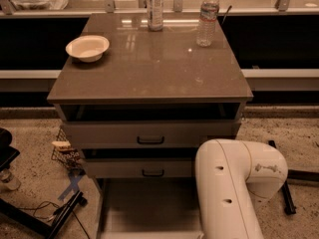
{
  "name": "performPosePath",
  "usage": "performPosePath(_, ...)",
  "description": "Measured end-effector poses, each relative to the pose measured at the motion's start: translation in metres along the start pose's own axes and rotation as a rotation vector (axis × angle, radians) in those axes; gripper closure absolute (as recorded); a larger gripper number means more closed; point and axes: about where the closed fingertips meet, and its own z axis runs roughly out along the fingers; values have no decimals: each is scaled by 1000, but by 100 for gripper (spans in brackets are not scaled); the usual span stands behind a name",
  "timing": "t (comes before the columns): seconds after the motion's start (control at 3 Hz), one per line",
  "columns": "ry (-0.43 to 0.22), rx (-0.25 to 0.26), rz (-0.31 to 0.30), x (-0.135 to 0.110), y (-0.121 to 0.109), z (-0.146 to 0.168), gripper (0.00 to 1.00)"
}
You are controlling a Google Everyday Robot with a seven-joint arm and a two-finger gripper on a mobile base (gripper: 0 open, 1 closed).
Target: Open bottom drawer
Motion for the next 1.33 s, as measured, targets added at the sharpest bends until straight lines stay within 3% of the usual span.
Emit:
performPosePath(0.67,0,-1,0,0,1,0,4)
performPosePath(1.33,0,-2,0,-5,-6,1,0)
